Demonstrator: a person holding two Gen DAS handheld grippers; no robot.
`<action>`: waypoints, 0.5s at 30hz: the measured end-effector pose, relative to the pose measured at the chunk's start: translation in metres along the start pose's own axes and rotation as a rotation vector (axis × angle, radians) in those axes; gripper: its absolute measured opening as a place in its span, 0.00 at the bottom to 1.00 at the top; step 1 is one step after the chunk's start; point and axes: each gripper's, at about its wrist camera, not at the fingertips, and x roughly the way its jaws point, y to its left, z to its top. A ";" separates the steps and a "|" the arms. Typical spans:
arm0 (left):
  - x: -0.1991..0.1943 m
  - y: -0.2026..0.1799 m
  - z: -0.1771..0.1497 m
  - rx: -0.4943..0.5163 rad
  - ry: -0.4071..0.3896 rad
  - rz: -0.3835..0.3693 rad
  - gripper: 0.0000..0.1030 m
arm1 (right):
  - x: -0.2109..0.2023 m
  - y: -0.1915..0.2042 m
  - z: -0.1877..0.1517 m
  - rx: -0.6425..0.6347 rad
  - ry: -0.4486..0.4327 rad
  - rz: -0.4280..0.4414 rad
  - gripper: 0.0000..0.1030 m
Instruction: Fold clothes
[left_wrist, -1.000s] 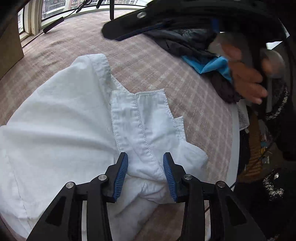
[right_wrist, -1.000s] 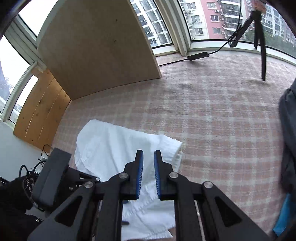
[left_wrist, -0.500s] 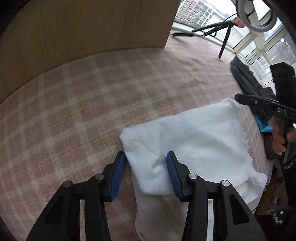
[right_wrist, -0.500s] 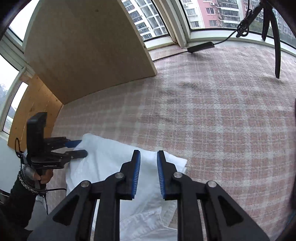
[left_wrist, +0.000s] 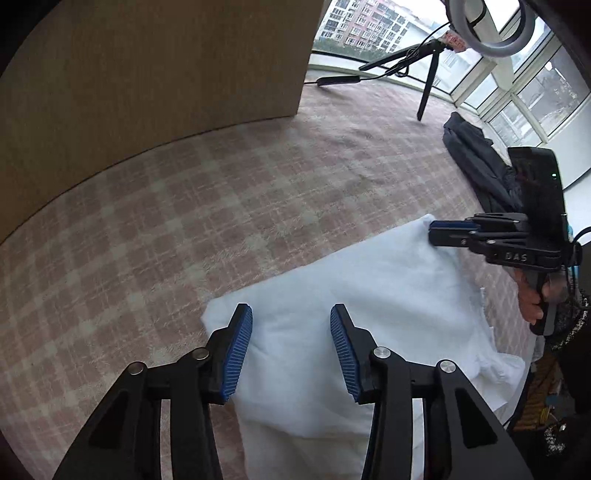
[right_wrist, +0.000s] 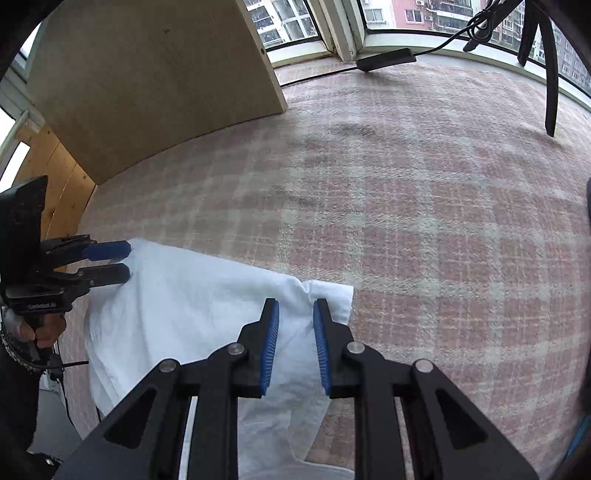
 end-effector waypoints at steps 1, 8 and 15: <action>-0.013 0.009 -0.011 -0.043 -0.022 -0.008 0.39 | -0.005 -0.001 -0.003 -0.002 -0.011 0.001 0.22; -0.094 0.046 -0.107 -0.297 -0.158 -0.018 0.47 | -0.054 -0.002 -0.039 0.037 -0.152 0.052 0.61; -0.113 0.022 -0.177 -0.460 -0.240 -0.093 0.47 | -0.076 0.038 -0.062 -0.048 -0.224 0.059 0.61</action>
